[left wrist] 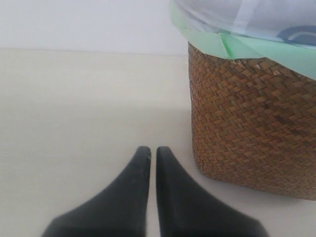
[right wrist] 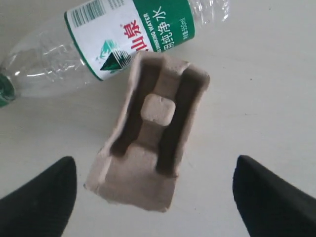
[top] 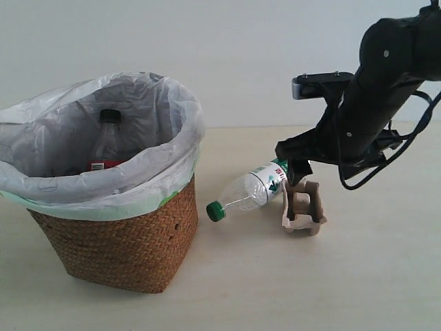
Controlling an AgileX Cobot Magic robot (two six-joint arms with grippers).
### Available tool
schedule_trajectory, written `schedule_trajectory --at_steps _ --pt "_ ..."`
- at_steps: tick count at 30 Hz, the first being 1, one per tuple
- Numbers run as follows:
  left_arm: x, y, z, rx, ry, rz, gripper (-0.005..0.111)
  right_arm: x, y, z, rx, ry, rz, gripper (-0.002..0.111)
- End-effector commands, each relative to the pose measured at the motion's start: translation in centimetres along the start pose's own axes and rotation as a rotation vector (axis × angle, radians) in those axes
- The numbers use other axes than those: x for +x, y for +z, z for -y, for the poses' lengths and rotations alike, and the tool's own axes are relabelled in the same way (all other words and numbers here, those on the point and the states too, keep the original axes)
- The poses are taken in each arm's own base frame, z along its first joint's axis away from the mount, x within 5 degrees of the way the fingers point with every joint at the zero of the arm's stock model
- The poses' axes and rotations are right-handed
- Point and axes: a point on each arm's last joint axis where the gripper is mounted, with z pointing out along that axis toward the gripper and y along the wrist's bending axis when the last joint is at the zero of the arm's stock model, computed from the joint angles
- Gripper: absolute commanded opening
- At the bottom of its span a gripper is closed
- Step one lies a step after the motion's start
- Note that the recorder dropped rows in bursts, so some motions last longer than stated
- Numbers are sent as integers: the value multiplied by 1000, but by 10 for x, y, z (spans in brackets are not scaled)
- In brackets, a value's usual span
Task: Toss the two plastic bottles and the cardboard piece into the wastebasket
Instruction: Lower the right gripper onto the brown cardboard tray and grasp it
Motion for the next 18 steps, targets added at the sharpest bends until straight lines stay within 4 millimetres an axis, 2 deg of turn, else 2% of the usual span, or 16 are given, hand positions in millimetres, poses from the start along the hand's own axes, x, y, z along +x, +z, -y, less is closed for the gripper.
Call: schedule_trajectory --at_steps 1,12,18 --pt "1 0 0 -3 7 -2 4 0 16 1 -4 57 9 78" --pt "1 0 0 -3 7 -2 4 0 64 2 0 108 4 78" --pt "1 0 0 -3 7 -2 4 -1 77 2 -1 109 20 78"
